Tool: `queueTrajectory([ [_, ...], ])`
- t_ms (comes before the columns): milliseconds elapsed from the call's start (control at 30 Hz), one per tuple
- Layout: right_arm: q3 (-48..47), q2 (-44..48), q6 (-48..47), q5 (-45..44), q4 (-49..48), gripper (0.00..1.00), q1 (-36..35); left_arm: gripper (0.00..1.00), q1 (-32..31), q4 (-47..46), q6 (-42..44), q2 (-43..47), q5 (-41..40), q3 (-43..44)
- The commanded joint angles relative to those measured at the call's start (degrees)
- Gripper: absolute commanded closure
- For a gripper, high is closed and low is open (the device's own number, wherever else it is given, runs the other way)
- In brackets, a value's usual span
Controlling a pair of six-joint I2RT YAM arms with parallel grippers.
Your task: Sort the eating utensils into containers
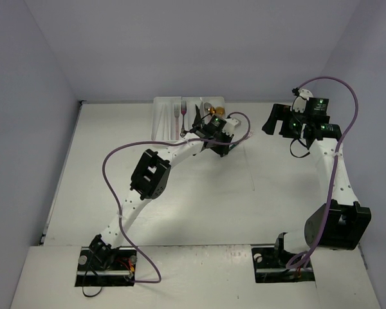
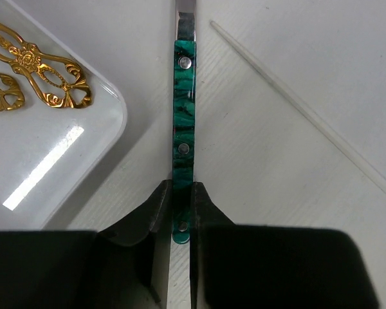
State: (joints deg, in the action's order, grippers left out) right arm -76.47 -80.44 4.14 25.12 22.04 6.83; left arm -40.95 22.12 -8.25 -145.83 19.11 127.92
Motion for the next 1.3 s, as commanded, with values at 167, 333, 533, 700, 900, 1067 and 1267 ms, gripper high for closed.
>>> queueTrajectory([
  [167,-0.05,3.71,0.60,1.43,-3.06,0.10,0.55,1.00,-1.23,3.22,-0.39,11.47,-1.91,-6.92],
  [333,0.18,4.62,0.51,1.04,-3.07,0.10,0.55,1.00,-1.14,2.78,-2.26,14.69,-5.36,-2.44],
  [533,0.52,5.21,0.35,0.55,-3.15,0.10,0.55,1.00,-0.98,-1.98,-4.29,19.58,-8.69,-1.26],
  [700,0.55,5.02,0.42,0.47,-3.24,0.10,0.55,1.00,-0.88,-5.05,-4.84,24.48,-9.98,-3.68],
  [900,0.71,5.03,0.42,0.55,-3.32,0.11,0.55,1.00,0.80,-7.09,-7.85,31.85,-17.18,-11.03],
  [1067,1.20,4.95,0.42,0.70,-3.55,0.10,0.55,1.00,6.98,-4.30,-15.51,35.69,-22.26,-15.86],
  [1267,1.58,4.77,0.52,0.72,-3.94,0.10,0.56,1.00,12.76,-1.01,-20.83,39.59,-25.54,-23.29],
])
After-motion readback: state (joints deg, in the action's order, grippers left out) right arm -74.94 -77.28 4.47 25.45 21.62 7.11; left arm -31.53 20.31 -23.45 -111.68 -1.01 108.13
